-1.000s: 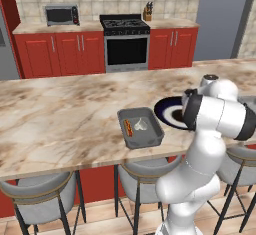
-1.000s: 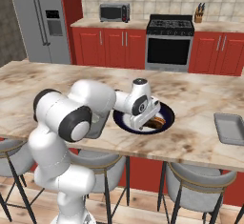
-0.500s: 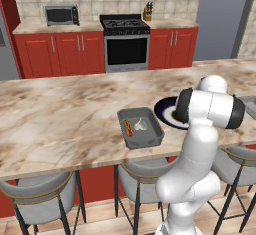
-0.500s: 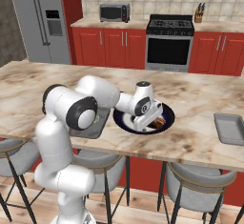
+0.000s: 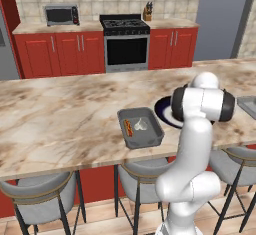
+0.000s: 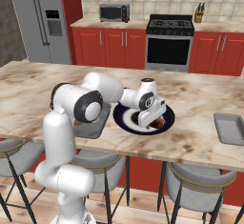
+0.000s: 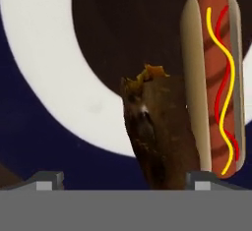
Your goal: Place one cooked food and one vegetable from the large plate to each tupperware container.
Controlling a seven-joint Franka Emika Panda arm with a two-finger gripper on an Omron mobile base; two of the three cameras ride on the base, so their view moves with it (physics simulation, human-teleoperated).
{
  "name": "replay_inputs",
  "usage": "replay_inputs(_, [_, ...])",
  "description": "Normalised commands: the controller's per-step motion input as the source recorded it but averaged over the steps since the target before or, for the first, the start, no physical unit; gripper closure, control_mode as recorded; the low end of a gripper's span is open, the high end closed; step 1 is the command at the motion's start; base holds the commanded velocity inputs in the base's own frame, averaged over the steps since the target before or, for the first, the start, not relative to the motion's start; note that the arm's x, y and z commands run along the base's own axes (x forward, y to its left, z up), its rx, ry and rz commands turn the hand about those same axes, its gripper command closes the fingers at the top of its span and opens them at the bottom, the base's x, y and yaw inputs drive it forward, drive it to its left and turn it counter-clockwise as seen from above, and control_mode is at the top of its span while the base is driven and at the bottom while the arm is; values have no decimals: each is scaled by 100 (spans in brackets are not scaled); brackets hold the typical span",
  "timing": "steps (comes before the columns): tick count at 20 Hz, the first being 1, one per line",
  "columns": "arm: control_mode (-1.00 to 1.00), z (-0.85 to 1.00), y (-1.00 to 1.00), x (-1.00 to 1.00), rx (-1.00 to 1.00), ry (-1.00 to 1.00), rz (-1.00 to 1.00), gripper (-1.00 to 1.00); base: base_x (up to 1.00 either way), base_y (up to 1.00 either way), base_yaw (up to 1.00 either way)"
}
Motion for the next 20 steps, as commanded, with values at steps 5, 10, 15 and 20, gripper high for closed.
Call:
replay_inputs(5, [-100,-26,0,26,0,3,2,-100,0,0,0])
replay_inputs(10, [-100,-58,0,5,1,0,8,-100,0,0,0])
replay_inputs(15, [-100,-93,0,-20,1,5,13,-100,0,0,0])
replay_inputs(20, [-100,-52,12,-5,2,3,3,100,0,0,0])
